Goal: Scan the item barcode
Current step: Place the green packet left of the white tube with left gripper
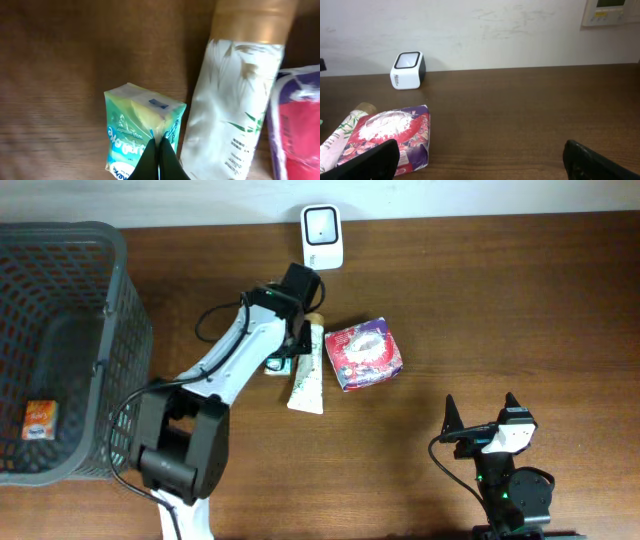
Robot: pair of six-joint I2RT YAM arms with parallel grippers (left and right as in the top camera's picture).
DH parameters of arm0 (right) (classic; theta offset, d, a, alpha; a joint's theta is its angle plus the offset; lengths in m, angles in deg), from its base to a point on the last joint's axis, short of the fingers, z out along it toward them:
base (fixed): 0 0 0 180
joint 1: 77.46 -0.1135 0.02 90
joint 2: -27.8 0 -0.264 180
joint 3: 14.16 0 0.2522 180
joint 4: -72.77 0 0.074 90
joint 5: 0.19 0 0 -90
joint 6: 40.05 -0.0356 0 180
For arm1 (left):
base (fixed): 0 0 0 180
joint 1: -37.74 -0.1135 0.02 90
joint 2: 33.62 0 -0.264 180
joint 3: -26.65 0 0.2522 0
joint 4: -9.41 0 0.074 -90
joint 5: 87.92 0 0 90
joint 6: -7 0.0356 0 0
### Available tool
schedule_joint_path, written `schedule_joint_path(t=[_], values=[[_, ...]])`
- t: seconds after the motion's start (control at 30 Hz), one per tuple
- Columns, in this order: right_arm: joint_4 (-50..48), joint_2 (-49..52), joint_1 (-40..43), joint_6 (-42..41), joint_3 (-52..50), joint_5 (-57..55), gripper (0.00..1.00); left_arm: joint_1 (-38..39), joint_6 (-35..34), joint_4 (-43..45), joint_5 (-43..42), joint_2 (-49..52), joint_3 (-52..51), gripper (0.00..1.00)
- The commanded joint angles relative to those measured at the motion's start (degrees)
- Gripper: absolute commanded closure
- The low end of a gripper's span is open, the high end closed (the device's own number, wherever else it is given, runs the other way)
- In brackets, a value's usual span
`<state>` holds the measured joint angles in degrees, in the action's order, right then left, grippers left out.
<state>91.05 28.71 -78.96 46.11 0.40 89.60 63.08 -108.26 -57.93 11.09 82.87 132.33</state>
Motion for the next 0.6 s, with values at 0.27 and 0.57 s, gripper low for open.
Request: schedule_joint_path(t=[0.27,0.57], values=[[0.2,-0.4,-0.3,0.4,-0.5,-0.5,0.01,-8.6,9.4,-24.6,-1.0,-0.5,42.5,0.01],[0.2,-0.4,-0.3,0.4,-0.5,-0.5,0.01,-44.8,18.4,-43.1,0.1,0.1,62.8,0.13]])
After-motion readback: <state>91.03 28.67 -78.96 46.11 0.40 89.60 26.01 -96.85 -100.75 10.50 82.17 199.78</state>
